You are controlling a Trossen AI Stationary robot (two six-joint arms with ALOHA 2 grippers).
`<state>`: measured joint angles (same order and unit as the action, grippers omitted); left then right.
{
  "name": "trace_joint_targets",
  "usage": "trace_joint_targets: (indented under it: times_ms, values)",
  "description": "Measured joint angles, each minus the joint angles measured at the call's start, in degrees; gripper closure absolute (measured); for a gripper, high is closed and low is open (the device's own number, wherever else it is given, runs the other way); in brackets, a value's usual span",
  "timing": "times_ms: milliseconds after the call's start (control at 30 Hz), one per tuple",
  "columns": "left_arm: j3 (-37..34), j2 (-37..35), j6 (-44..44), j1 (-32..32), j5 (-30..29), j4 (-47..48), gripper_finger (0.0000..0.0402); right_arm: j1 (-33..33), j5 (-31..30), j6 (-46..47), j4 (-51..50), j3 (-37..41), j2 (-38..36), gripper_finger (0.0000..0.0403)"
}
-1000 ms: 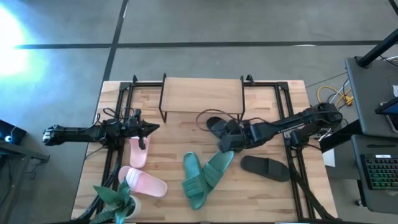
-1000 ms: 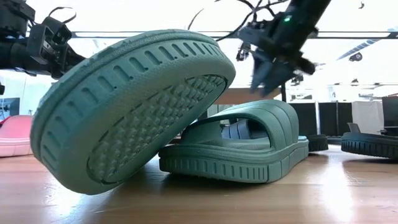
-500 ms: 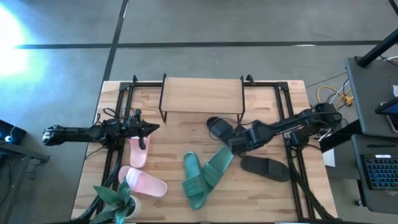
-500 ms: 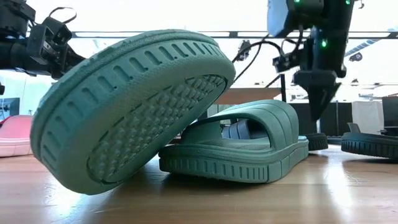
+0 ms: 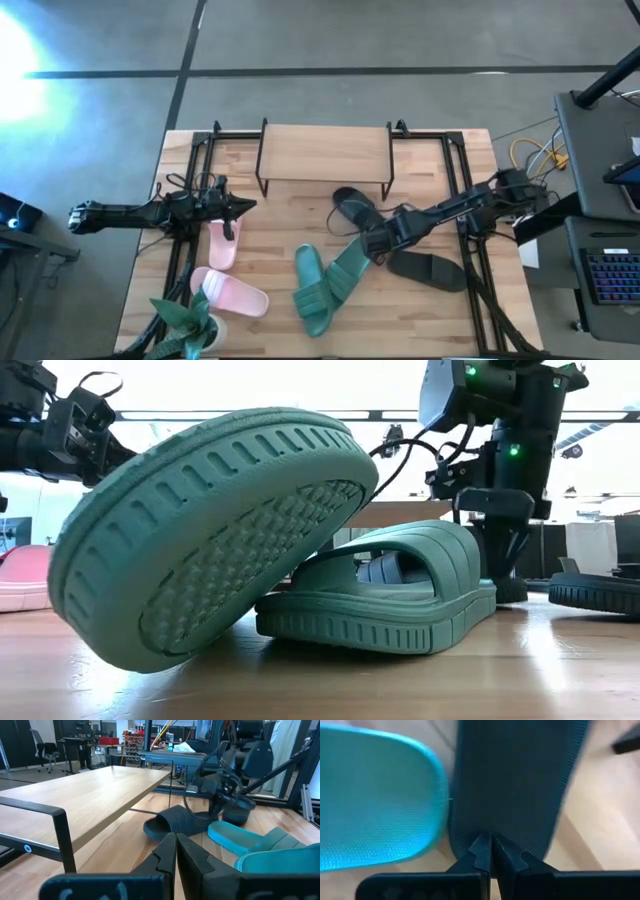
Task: Pick and place slides into the shelf
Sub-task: Put the top black slides under the shelf, then put the right green slides on the shelf
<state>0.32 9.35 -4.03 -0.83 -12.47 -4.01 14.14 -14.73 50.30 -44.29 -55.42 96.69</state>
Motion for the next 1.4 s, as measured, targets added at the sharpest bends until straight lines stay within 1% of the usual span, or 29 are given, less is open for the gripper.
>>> trace_joint_targets:
  times_ms: [167,333,567,733,800,867,967,1067,1133,1167,1200,1267,1400]
  values:
    - [0.0,0.0,0.0,0.0,0.0,0.0,0.0402,2.5,-0.5,0.0,0.4,-3.2,3.4,0.0394]
    - [0.0,0.0,0.0,0.0,0.0,0.1,0.0402,3.3,-1.1,0.0,2.1,-8.1,5.1,0.0394]
    - [0.0,0.0,0.0,0.0,0.0,0.0,0.0402,3.2,-8.8,-0.9,-0.6,-15.0,5.0,0.0394]
    - [0.0,0.0,0.0,0.0,0.0,0.0,0.0402,3.3,-11.6,-4.2,-3.2,-18.5,3.5,0.0394]
    - [0.0,0.0,0.0,0.0,0.0,0.0,0.0402,3.2,-11.1,-5.6,-3.2,-19.1,3.4,0.0394]
    - [0.0,0.0,0.0,0.0,0.0,0.0,0.0402,2.8,-6.3,-8.9,-1.7,-19.3,3.5,0.0394]
    - [0.0,0.0,0.0,0.0,0.0,0.0,0.0402,2.7,5.1,-14.4,4.4,-19.0,3.6,0.0394]
    - [0.0,0.0,0.0,0.0,0.0,0.0,0.0402,2.5,16.4,-15.5,10.8,-19.0,3.5,0.0387]
    - [0.0,0.0,0.0,0.0,0.0,0.0,0.0402,1.6,25.2,-15.4,13.7,-19.0,3.6,0.0372]
    - [0.0,0.0,0.0,0.0,0.0,0.0,0.0402,1.1,28.3,-15.2,14.5,-19.0,3.7,0.0363]
    - [0.0,0.0,0.0,0.0,0.0,0.0,0.0402,0.5,30.7,-15.2,14.9,-19.0,3.9,0.0351]
    - [0.0,0.0,0.0,0.0,0.0,0.0,0.0402,-0.4,33.7,-15.2,14.8,-18.8,4.8,0.0326]
    - [0.0,0.0,0.0,0.0,0.0,0.0,0.0402,-1.6,36.4,-15.8,15.4,-18.7,7.0,0.0268]
